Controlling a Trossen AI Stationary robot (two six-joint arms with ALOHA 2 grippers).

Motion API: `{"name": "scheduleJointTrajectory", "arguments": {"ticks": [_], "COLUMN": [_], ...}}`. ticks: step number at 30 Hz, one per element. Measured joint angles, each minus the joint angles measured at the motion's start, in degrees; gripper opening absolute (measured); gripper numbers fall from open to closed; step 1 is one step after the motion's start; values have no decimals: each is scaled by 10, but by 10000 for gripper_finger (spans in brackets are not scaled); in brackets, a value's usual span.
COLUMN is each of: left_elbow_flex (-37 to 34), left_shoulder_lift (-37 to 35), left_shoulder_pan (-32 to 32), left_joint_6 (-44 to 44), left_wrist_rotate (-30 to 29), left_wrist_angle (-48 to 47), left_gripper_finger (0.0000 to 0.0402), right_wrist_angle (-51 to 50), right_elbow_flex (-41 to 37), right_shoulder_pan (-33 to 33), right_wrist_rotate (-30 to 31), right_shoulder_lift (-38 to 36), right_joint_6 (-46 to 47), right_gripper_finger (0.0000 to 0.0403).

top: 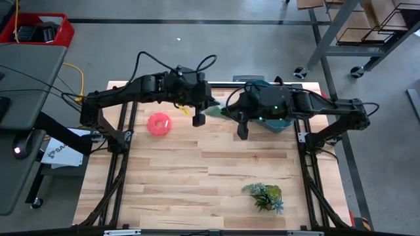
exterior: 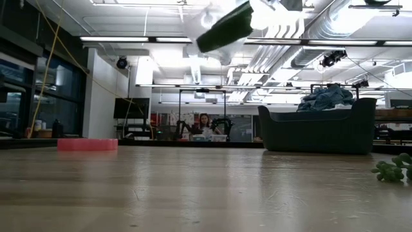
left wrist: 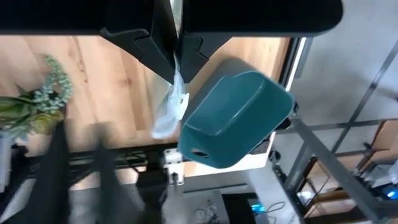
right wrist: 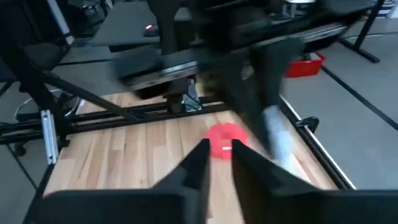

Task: Roll bandage
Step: Close the transparent zip bag

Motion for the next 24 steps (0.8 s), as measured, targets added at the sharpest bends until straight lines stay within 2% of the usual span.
{"name": "scheduleJointTrajectory", "arguments": {"ticks": [6, 9, 13, 21, 24], "left_elbow_flex": [0, 0, 0, 0, 0], "left_shoulder_lift": [0, 0, 0, 0, 1], "left_shoulder_pan": [-20, -26, -32, -46, -46], "left_joint_6": [4, 5, 5, 39, 36], "left_wrist_rotate": [-12, -28, -33, -40, -40], "left_wrist_angle": [10, 10, 11, 11, 11], "left_gripper_finger": [0, 0, 0, 0, 0], "right_wrist_angle": [14, 25, 21, 10, 1], "right_elbow_flex": [0, 0, 0, 0, 0], "right_shoulder_pan": [-18, -17, -18, -28, -28], "right_wrist_rotate": [22, 22, 11, -8, -12], "right_shoulder_lift": [4, 4, 4, 4, 6], "right_joint_6": [-20, -66, -96, -92, -92], "right_gripper_finger": [165, 201, 207, 208, 193]}}
